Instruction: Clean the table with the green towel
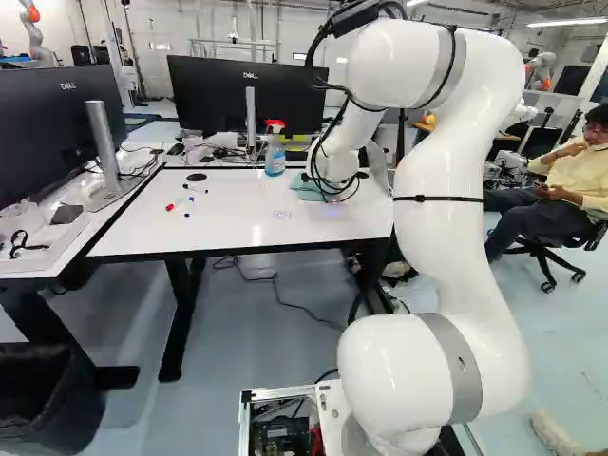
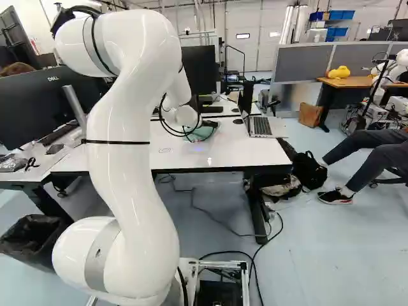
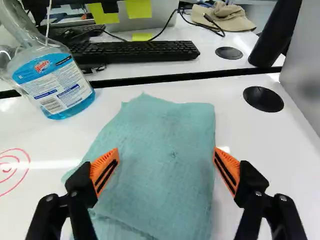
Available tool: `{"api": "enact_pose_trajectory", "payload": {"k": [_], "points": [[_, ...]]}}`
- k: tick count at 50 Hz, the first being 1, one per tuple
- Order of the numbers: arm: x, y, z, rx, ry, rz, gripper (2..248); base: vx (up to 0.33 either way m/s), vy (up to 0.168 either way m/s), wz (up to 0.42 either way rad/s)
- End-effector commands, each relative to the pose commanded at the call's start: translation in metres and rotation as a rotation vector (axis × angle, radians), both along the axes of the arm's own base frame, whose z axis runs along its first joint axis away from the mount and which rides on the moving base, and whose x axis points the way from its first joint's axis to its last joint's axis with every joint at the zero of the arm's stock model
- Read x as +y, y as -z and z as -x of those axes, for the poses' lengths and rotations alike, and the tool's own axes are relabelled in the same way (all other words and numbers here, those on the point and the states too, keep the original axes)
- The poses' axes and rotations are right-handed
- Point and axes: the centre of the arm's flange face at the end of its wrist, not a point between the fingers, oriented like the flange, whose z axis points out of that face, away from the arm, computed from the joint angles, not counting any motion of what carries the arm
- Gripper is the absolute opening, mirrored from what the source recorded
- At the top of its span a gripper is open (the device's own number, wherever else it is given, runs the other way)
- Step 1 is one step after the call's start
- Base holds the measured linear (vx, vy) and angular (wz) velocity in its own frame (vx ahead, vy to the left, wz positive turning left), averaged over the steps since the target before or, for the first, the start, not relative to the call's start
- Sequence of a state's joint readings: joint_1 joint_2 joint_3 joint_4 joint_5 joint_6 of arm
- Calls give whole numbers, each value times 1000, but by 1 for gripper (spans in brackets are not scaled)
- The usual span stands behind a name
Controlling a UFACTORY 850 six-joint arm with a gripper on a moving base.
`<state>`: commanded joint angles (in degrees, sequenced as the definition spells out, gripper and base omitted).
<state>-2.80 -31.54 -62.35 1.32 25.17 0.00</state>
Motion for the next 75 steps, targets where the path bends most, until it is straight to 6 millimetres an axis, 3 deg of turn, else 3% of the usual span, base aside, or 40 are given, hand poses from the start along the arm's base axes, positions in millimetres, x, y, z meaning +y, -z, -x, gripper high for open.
{"api": "enact_pose_trajectory", "payload": {"k": [20, 21, 25, 26, 31, 32, 36, 37, 41, 42, 46, 47, 63, 75], "points": [[0, 1, 1, 13, 0, -1, 245, 0, 0, 0], [0, 1, 1, 13, 0, -1, 210, 0, 0, 0], [0, 1, 1, 13, 0, -1, 210, 0, 0, 0], [0, 1, 1, 13, 0, -1, 171, 0, 0, 0], [0, 1, 1, 13, 0, -1, 171, 0, 0, 0], [0, 1, 1, 13, 0, -1, 133, 0, 0, 0], [0, 1, 1, 13, 0, -1, 133, 0, 0, 0], [0, 1, 1, 13, 0, -1, 95, 0, 0, 0], [0, 1, 1, 13, 0, -1, 95, 0, 0, 0], [0, 1, 1, 13, 0, -1, 58, 0, 0, 0], [0, 1, 1, 13, 0, -1, 58, 0, 0, 0], [0, 1, 1, 13, 0, -1, 34, 0, 0, 0], [0, 0, 1, 12, 0, -1, 30, 0, 0, 0], [0, -12, 3, -5, 0, 0, 30, 0, 0, 0]]}}
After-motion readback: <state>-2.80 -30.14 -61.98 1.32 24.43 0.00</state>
